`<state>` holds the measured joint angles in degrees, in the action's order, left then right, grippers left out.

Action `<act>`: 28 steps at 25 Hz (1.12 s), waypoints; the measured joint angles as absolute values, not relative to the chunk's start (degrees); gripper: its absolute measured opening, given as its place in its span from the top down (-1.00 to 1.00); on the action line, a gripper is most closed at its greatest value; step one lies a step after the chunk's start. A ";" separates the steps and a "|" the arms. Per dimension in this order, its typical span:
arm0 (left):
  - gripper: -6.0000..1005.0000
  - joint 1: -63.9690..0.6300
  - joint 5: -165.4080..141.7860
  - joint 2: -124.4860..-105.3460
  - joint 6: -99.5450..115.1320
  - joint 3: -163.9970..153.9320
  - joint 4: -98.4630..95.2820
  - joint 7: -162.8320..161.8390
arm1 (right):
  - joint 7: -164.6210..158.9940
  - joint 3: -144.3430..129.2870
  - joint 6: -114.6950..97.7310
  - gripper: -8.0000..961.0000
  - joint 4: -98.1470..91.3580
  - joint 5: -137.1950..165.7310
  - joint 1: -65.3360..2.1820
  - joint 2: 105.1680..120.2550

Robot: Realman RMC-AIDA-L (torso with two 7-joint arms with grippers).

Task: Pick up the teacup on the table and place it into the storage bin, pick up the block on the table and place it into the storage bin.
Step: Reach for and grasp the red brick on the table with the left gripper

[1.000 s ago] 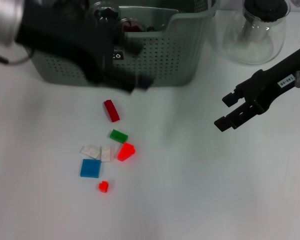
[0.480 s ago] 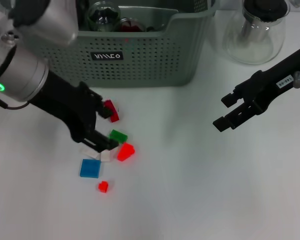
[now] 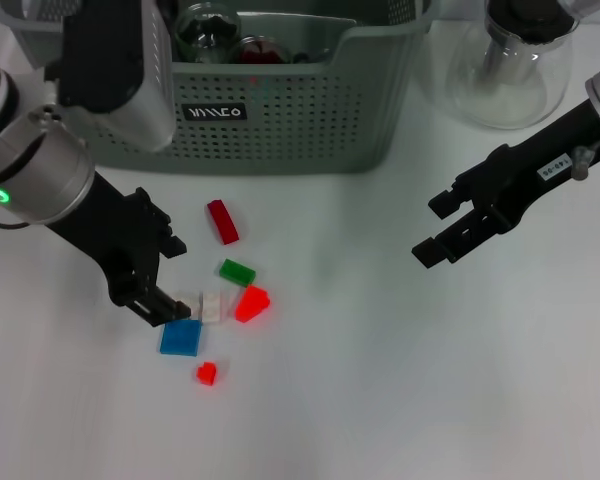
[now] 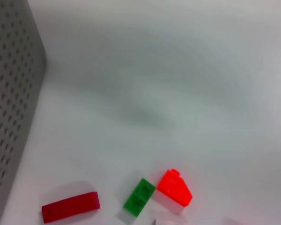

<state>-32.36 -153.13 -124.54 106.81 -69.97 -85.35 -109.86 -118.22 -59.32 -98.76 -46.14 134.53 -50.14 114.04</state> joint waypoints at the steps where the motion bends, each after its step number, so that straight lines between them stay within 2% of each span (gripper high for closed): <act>1: -0.45 -32.24 -153.54 -124.59 106.62 -70.39 -85.19 -109.62 | -118.23 -59.32 -98.72 -0.93 -46.14 134.53 -50.18 114.09; 20: -0.45 -34.91 -155.27 -124.72 90.84 -80.99 -77.22 -109.40 | -119.16 -59.32 -96.04 -0.93 -46.08 134.20 -50.27 114.44; 28: -0.44 -36.02 -154.49 -124.59 84.65 -80.85 -74.41 -121.49 | -119.29 -59.32 -95.87 -0.93 -46.05 134.20 -49.89 114.52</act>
